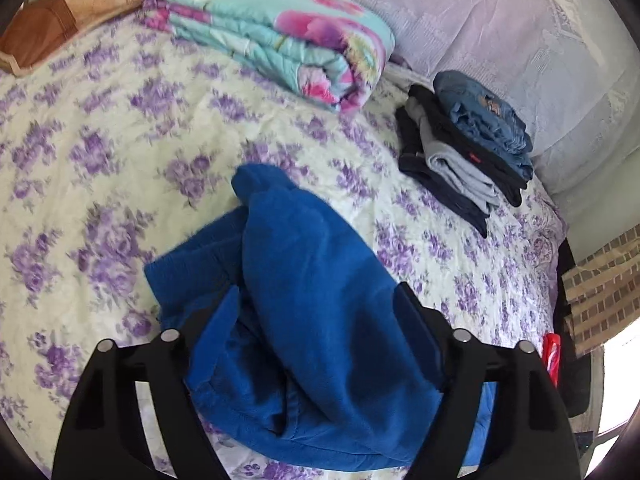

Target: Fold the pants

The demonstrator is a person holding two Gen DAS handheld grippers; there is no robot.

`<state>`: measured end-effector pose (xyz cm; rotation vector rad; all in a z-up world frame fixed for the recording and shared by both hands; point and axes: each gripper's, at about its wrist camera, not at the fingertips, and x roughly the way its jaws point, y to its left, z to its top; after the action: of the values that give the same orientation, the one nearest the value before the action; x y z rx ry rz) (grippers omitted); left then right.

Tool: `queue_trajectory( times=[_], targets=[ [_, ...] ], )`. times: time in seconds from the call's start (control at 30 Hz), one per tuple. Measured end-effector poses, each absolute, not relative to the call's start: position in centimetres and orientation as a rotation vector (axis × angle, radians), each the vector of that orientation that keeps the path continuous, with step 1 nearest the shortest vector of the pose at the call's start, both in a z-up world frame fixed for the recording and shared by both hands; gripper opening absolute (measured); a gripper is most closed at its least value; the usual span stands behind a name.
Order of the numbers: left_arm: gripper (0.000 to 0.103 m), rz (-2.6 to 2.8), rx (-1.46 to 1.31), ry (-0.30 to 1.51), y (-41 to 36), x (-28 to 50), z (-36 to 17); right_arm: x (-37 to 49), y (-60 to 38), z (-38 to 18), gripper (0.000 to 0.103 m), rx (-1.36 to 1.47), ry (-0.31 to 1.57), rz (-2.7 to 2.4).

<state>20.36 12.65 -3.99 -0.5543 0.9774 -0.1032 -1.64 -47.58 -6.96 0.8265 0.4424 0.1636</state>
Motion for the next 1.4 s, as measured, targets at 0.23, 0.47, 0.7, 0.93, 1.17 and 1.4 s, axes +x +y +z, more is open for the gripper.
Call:
queue_trajectory(
  times=[0.23, 0.47, 0.7, 0.93, 1.17, 1.4],
  targets=[
    [0.012, -0.182, -0.625, 1.008, 12.2, 22.2, -5.2, -1.3, -48.4, -6.7, 0.009, 0.831, 0.441, 0.158],
    [0.005, -0.233, -0.705, 0.865, 12.4, 21.6, -1.1, 2.7, -50.4, -4.1, 0.009, 0.839, 0.421, 0.190],
    [0.006, -0.142, -0.706, 0.810, 11.3, 26.2, 1.6, 15.3, -52.7, -0.3, 0.010, 0.807, 0.450, 0.160],
    [0.032, 0.073, -0.731, 0.989, 11.4, 34.8, -3.5, 27.4, -53.2, -4.6, 0.056, 0.776, 0.671, -0.032],
    [0.066, 0.060, -0.606, 0.905, 13.9, 29.9, -2.5, 20.0, -52.7, -4.0, 0.064, 0.591, 0.625, -0.012],
    [0.068, -0.016, -0.616, 0.925, 17.1, 20.4, -3.0, 9.2, -54.2, -4.4, 0.068, 0.608, 0.607, -0.042]
  ],
)
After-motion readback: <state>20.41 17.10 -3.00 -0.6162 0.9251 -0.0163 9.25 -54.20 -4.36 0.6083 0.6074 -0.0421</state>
